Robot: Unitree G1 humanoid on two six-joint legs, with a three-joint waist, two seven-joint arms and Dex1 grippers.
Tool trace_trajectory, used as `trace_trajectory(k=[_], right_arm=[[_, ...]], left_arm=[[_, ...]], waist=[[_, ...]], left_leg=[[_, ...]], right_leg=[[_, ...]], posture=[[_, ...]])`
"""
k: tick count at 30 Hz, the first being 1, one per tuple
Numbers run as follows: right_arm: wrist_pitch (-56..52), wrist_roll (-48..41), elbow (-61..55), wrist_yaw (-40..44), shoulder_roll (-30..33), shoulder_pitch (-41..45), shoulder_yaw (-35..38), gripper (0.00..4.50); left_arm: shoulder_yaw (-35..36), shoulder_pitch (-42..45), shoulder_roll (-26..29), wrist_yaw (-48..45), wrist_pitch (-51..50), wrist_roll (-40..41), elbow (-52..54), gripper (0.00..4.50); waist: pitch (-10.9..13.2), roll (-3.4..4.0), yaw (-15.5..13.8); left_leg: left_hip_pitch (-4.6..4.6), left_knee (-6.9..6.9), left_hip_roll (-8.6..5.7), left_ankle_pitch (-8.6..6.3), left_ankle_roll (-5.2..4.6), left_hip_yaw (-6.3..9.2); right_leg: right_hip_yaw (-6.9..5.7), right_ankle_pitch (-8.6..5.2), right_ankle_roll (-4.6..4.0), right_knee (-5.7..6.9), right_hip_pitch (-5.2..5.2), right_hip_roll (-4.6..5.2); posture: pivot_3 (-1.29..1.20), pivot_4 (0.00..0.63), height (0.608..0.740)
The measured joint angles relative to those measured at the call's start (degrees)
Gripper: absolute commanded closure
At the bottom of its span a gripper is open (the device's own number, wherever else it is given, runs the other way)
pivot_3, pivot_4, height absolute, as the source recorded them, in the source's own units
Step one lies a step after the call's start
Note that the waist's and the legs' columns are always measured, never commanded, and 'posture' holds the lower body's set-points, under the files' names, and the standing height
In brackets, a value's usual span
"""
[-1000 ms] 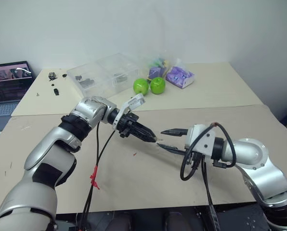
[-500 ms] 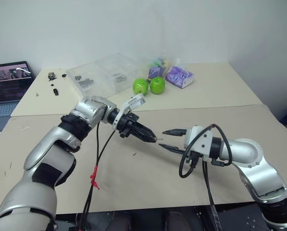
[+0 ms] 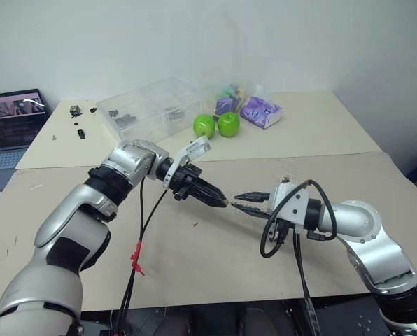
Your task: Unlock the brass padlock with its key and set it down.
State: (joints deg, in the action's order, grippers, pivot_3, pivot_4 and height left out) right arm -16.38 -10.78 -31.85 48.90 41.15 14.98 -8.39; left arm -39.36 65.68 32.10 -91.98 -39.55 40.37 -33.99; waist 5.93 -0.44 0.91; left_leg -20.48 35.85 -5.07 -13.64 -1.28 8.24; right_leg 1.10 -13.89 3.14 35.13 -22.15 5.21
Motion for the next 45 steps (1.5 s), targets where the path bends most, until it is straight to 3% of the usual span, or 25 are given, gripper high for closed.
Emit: trace_trajectory(k=[30,45], right_arm=[[0.04,2.05,-0.93,-0.10,0.01,1.34,-0.21,4.11],[12.13,10.76,-0.66,0.19,2.18,2.02,-0.54,4.11]], left_arm=[[0.04,1.14,-0.43,-0.12,0.60,-0.02,-0.62,3.70],[1.11,1.48,-0.61,-0.36,0.64,0.13,-0.62,3.70]], waist=[[0.00,0.00,0.03],[0.00,0.00,0.04]], left_leg=[[0.00,0.00,0.00,0.00,0.00,0.00],[0.00,0.01,-0.05,0.01,0.01,-0.02]], right_leg=[[0.00,0.00,0.00,0.00,0.00,0.00],[0.00,0.00,0.00,0.00,-0.01,-0.02]], posture=[[0.00,0.150,0.740],[0.00,0.150,0.740]])
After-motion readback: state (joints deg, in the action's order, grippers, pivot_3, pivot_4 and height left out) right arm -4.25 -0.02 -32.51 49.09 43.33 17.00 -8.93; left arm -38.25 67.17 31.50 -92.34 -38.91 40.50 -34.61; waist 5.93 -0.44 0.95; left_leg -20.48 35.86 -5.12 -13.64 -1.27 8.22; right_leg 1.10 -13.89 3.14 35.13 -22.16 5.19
